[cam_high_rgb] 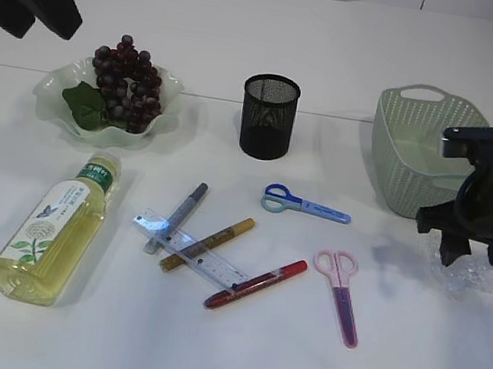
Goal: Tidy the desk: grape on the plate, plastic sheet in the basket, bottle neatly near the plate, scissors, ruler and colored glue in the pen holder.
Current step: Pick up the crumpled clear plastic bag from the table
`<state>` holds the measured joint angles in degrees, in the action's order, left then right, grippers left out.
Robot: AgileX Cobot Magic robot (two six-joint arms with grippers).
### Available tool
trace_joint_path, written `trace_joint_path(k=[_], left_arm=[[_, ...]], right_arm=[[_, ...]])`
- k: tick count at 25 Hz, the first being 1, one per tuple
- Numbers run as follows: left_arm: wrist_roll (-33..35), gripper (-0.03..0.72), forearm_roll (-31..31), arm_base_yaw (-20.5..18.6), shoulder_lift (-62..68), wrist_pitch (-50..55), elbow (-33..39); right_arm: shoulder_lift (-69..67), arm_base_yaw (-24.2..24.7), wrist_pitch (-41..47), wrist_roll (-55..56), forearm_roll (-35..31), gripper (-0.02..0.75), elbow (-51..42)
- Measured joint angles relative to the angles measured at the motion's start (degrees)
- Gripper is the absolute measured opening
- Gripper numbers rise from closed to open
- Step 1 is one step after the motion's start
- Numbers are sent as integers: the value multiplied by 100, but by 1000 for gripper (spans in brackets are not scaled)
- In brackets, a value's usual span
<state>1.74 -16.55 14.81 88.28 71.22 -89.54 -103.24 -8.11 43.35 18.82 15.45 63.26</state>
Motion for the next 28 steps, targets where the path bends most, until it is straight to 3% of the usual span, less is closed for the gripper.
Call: trace_joint_path(k=[28], left_arm=[[0,412,-13,0,0,0,0]], right_arm=[[-637,0,-483,-58,470,458,49]])
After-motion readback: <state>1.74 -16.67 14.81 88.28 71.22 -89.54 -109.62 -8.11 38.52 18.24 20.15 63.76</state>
